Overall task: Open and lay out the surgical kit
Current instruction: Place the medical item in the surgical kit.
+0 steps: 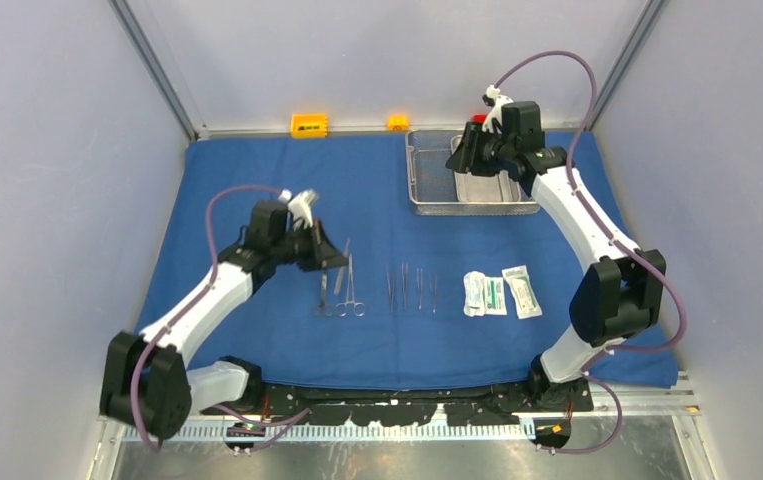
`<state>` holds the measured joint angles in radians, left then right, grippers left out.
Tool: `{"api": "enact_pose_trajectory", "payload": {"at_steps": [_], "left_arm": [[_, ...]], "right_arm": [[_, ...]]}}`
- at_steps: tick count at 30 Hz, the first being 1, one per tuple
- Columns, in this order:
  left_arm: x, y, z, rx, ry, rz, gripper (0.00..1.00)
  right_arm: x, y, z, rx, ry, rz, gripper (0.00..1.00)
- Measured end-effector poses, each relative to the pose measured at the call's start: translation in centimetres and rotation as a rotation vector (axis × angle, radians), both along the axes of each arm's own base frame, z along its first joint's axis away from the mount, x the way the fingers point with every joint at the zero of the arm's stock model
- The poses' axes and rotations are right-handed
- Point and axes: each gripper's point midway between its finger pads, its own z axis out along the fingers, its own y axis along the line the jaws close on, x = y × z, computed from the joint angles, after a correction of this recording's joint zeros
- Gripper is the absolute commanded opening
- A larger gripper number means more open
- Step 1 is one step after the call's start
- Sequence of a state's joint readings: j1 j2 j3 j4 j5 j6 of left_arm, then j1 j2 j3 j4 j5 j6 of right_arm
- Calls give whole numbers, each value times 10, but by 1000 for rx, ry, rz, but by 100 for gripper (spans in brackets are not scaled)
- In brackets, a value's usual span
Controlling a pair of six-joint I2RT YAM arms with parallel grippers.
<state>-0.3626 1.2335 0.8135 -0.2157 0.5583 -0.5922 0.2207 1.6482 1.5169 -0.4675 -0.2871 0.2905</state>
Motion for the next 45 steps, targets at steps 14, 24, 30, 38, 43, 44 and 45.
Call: {"api": "enact_pose_trajectory", "payload": {"at_steps": [14,24,30,38,43,44,45], "left_arm": [[-53,81,-72,201,213,162,0],[-43,120,-98,299,339,207,0],[-27,133,-104,322,340,209,0],[-20,145,-111,326,343,241,0],[-17,148,-115,332,330,252,0],[-16,149,-115,334,330,256,0],[-16,150,-116,336,331,260,0]], "right_arm": [[-20,11,8,70,-56,53,43],[-16,19,-14,87,3,77,42],[-10,22,-24,97,25,84,42],[-7,24,-26,105,32,86,42],[-7,24,-26,105,29,86,42],[-7,24,-26,105,29,86,42],[-7,24,-26,105,29,86,42]]}}
